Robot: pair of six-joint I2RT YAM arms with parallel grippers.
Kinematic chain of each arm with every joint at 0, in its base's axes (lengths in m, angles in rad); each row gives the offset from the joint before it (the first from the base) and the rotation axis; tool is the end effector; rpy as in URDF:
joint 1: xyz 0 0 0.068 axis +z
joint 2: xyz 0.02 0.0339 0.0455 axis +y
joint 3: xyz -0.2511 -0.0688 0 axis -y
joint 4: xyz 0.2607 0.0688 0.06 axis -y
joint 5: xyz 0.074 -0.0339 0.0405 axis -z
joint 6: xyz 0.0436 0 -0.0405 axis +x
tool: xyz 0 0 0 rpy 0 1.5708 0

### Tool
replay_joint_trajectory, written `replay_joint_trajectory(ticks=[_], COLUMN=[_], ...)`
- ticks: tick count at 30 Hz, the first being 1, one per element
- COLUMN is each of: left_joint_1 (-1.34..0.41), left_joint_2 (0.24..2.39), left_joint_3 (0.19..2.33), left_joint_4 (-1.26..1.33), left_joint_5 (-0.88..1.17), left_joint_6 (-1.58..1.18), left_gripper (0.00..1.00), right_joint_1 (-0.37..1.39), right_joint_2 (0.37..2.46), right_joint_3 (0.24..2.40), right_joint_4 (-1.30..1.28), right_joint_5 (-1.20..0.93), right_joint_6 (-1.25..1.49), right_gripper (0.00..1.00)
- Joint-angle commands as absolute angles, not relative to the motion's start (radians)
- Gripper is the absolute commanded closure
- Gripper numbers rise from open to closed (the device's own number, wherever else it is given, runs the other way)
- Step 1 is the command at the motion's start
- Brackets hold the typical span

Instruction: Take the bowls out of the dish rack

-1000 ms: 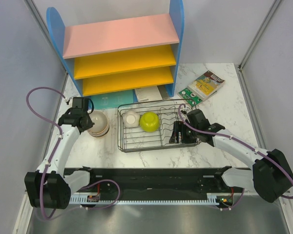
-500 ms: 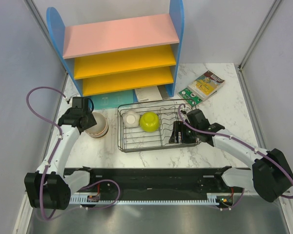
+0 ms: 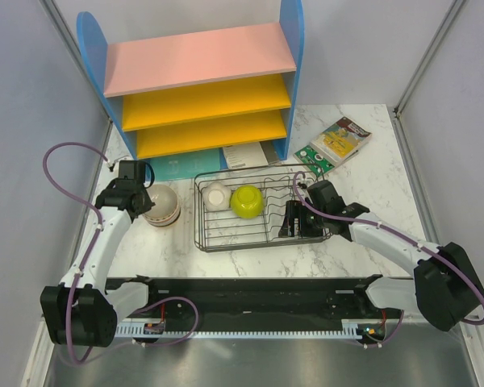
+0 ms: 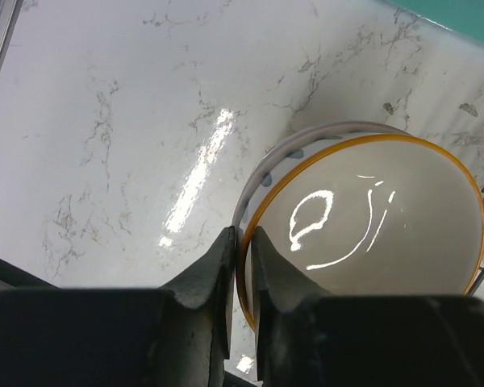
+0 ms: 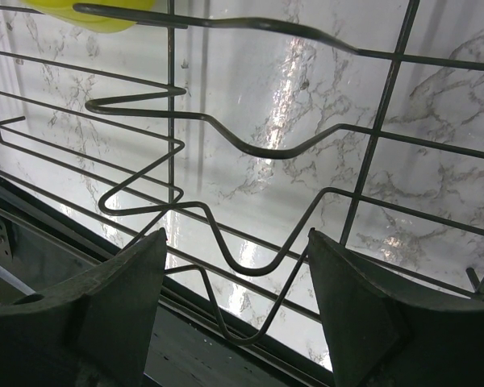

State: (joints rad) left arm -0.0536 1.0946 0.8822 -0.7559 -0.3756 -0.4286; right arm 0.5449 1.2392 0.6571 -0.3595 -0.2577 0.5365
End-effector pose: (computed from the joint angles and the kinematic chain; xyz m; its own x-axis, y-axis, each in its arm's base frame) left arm 0.2378 0.0033 0.2460 -0.6828 -0.3506 -0.6410 -0.4854 0.8734 0.0394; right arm 0.2143 0.1429 0.1638 -0.9160 0.0227 -0.4005 -0.1876 0.8581 0.4779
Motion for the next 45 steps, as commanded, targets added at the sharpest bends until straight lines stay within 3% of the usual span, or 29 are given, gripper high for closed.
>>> replay_joint_trajectory(ticks=[1,5,11,12,18,22,33,34,35,36,37,45], left_joint_1=[-0.055,-0.055,-0.055,-0.055,-0.055,-0.055,-0.055,-0.055,-0.055,-0.055,-0.055,-0.055], left_joint_2=[1.081,1.088,1.089,1.089,1.088,1.091,1.092,1.092,1.092,1.092,1.092,1.085], left_joint_3=[0.891,0.896,0.899,0.897,0.9,0.902,0.897,0.899,0.899,0.903,0.904,0.914], left_joint_4=[-0.73,-0.738,-0.758,-0.761,-0.762,-0.762,-0.767,-0.767,-0.767,-0.769,-0.772,-0.775], left_joint_5=[-0.399,-0.397,-0.407,-0.408,-0.407,-0.416,-0.426,-0.425,-0.428,-0.429,-0.43,-0.426], left_joint_6=[-0.416,-0.416,-0.41,-0.41,-0.41,-0.411,-0.417,-0.416,-0.416,-0.416,-0.416,-0.413], left_gripper=[0.82,0.8,0.54,0.45,0.42,0.45,0.69,0.74,0.88,0.96,0.98,0.98], right_joint_1=[0.545,0.545,0.545,0.545,0.545,0.545,0.546,0.545,0.545,0.545,0.545,0.545], right_joint_2=[1.241,1.239,1.238,1.238,1.232,1.229,1.233,1.233,1.233,1.233,1.232,1.227], right_joint_3=[0.65,0.649,0.644,0.643,0.635,0.632,0.632,0.632,0.632,0.63,0.629,0.627], right_joint_4=[-0.357,-0.356,-0.348,-0.347,-0.344,-0.345,-0.341,-0.341,-0.341,-0.342,-0.342,-0.344], right_joint_5=[-0.273,-0.273,-0.276,-0.278,-0.278,-0.278,-0.278,-0.279,-0.278,-0.278,-0.276,-0.276], right_joint_6=[0.54,0.54,0.545,0.546,0.548,0.548,0.554,0.554,0.552,0.552,0.552,0.558], right_gripper=[0.22,0.22,0.22,0.22,0.22,0.22,0.22,0.22,0.22,0.22,0.22,0.22])
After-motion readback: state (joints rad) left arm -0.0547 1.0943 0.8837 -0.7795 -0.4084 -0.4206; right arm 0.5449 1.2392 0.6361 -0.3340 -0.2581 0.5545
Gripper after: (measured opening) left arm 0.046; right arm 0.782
